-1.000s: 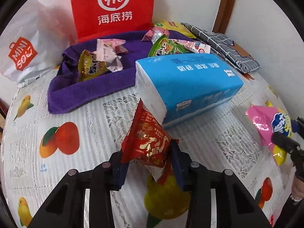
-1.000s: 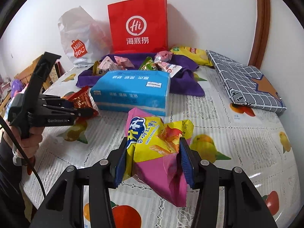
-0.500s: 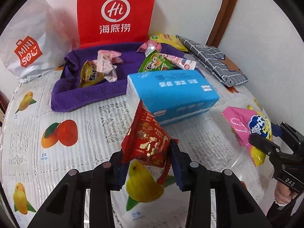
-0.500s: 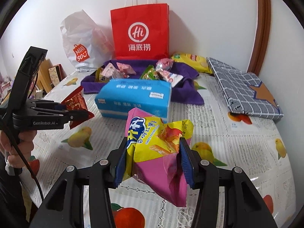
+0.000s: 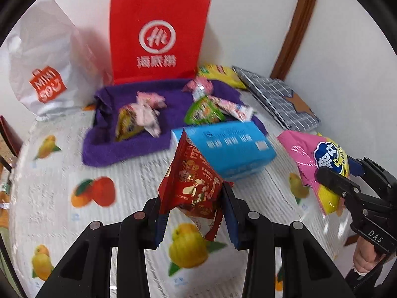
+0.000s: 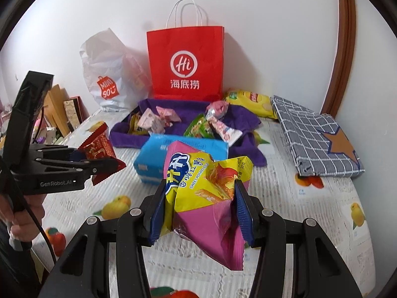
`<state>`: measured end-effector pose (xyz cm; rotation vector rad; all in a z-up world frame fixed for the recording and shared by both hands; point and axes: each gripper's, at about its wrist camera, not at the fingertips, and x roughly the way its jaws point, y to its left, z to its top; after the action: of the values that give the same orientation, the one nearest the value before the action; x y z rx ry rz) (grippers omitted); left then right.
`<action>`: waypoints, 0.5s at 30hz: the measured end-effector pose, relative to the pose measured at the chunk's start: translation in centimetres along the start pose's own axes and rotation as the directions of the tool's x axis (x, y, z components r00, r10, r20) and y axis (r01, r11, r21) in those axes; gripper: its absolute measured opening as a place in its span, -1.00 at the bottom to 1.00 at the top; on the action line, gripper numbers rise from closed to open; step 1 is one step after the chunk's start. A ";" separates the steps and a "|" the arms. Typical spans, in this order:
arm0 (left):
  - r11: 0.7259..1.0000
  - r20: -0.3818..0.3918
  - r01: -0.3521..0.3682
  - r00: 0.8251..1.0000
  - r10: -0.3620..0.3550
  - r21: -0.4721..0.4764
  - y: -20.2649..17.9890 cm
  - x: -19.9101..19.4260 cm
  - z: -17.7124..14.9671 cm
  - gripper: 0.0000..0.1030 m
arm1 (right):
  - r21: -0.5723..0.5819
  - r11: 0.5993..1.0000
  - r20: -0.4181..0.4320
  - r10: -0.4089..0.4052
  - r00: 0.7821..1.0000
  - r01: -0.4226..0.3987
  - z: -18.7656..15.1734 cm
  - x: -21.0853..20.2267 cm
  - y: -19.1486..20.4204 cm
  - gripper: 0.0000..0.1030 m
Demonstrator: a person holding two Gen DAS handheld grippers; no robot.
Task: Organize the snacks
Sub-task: 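Carry the chip bag and red packet over the purple towel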
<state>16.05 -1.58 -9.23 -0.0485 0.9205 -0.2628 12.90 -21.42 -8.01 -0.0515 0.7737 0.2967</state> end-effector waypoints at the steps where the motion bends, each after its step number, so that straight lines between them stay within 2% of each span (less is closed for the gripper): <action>1: 1.000 0.008 -0.010 1.000 0.010 -0.003 0.2 -0.2 0.4 -0.27 | 0.005 1.000 0.001 0.001 1.000 -0.001 0.6 0.2 0.1 -0.02; 5: 1.000 0.028 -0.012 1.000 0.012 -0.021 1.4 -0.9 2.1 -0.27 | 0.009 1.000 0.012 0.007 1.000 -0.007 2.7 0.9 0.2 -0.02; 15: 0.994 0.080 -0.087 0.993 0.092 -0.068 4.6 -2.3 7.8 -0.26 | 0.003 0.994 0.048 0.106 0.993 -0.106 9.9 3.4 0.3 -0.02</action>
<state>21.88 2.89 -3.40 -0.0773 0.8465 -0.1467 21.90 -18.78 -3.26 0.0022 0.7306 0.3951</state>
